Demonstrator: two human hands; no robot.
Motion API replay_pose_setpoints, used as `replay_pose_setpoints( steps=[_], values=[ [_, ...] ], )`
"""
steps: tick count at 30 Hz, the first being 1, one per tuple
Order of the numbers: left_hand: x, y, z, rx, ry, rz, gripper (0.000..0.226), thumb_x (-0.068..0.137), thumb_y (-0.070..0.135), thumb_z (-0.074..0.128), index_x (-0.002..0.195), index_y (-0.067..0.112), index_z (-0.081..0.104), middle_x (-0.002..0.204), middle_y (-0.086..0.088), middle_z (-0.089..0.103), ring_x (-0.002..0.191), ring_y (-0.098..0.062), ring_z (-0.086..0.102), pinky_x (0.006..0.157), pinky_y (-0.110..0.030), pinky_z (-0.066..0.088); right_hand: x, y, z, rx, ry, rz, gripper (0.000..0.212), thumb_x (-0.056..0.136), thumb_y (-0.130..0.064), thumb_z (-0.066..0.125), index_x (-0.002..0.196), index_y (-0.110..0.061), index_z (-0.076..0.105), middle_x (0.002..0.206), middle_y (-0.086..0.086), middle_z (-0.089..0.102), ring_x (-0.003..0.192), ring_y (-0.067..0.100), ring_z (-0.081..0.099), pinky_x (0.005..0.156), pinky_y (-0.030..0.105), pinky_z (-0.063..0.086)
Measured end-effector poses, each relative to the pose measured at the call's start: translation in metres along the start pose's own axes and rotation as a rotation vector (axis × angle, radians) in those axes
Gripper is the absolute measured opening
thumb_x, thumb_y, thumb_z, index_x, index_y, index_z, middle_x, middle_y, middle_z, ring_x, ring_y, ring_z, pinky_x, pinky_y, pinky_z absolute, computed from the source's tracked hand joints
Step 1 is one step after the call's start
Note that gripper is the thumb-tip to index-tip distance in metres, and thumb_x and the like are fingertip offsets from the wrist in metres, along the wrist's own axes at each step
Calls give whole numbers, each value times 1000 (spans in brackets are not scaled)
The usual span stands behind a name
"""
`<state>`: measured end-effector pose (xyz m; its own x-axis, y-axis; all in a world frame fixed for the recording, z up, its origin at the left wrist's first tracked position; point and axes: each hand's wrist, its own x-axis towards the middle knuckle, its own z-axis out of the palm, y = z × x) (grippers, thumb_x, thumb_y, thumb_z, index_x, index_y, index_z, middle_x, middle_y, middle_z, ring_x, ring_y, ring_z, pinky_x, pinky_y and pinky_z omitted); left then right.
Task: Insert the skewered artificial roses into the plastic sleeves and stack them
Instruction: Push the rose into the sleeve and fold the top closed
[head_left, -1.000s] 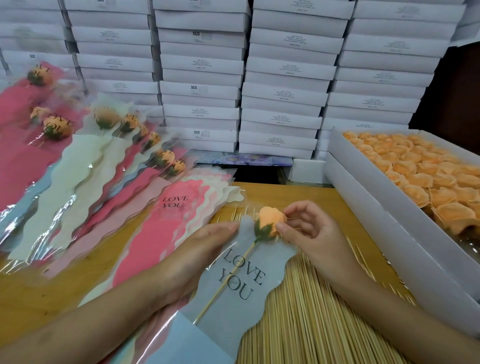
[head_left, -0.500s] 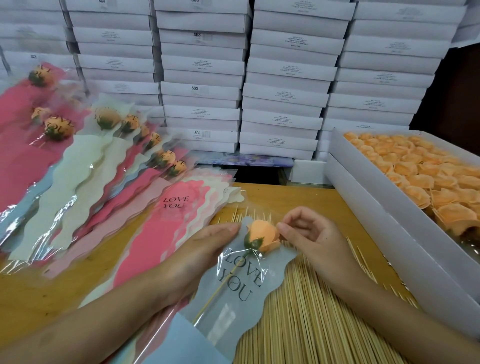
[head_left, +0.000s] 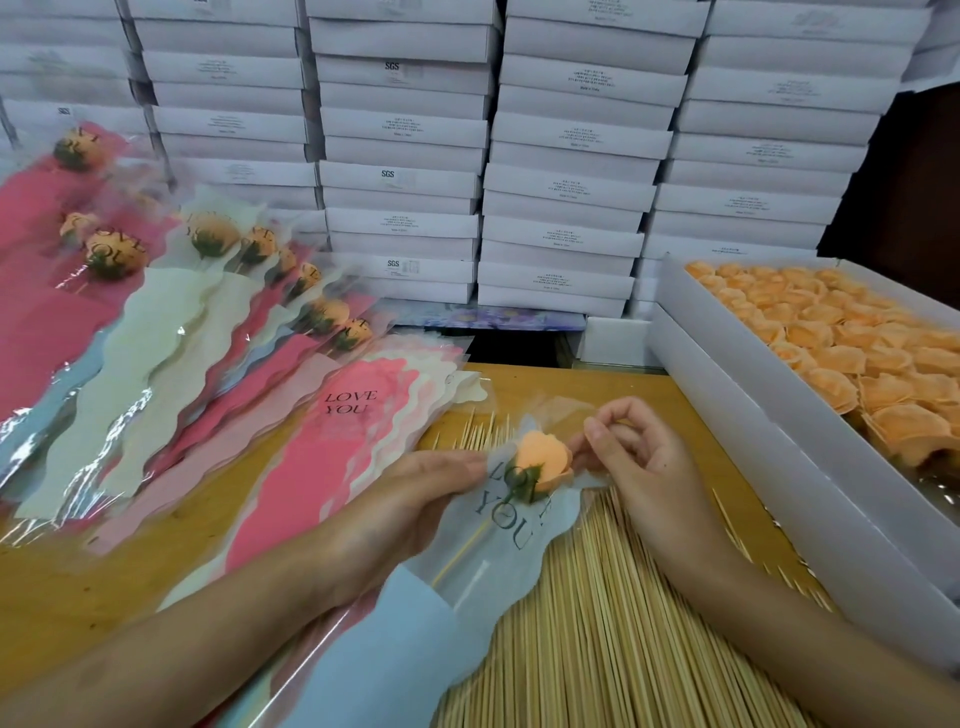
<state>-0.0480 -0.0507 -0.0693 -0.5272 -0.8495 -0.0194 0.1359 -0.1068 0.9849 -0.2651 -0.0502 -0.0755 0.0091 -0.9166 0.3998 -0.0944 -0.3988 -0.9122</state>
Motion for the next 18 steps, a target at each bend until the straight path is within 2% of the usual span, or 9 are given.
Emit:
replay_pose_setpoints(
  steps=[3, 7, 12, 14, 18],
  values=[
    [1, -2, -2, 22, 34, -3, 25, 86, 22, 57, 97, 22, 79, 97, -6, 76, 87, -15, 73, 73, -16, 53, 0, -1, 1, 7, -3, 32, 12, 94, -16, 57, 90, -5, 56, 80, 1, 73, 73, 11, 70, 66, 19, 54],
    [-2, 0, 0, 66, 36, 3, 22, 87, 25, 58, 93, 32, 79, 94, 1, 77, 84, -10, 73, 69, -14, 53, -2, -4, 1, -31, -38, 79, 31, 75, -37, 69, 90, -11, 62, 87, 0, 73, 78, 11, 71, 68, 22, 56],
    [-4, 0, 0, 32, 38, -9, 22, 87, 22, 60, 97, 28, 78, 95, -4, 77, 84, -14, 73, 68, -19, 55, -2, -5, 0, -21, -81, 70, 26, 70, -26, 75, 77, -11, 55, 89, -5, 75, 80, 7, 71, 67, 15, 53],
    [-1, -2, -2, 32, 43, -20, 24, 86, 20, 62, 105, 23, 76, 102, -11, 75, 89, -19, 72, 74, -24, 56, -2, -5, 1, -23, -97, 63, 23, 74, -19, 75, 72, -13, 53, 88, -5, 75, 79, 6, 71, 64, 14, 53],
    [2, -4, -5, 7, 38, -30, 32, 86, 22, 54, 110, 17, 74, 108, -15, 72, 94, -24, 71, 79, -27, 56, -4, -9, 2, -26, -109, 55, 24, 72, -29, 73, 69, -18, 53, 86, -5, 76, 74, 5, 71, 60, 13, 51]
  ],
)
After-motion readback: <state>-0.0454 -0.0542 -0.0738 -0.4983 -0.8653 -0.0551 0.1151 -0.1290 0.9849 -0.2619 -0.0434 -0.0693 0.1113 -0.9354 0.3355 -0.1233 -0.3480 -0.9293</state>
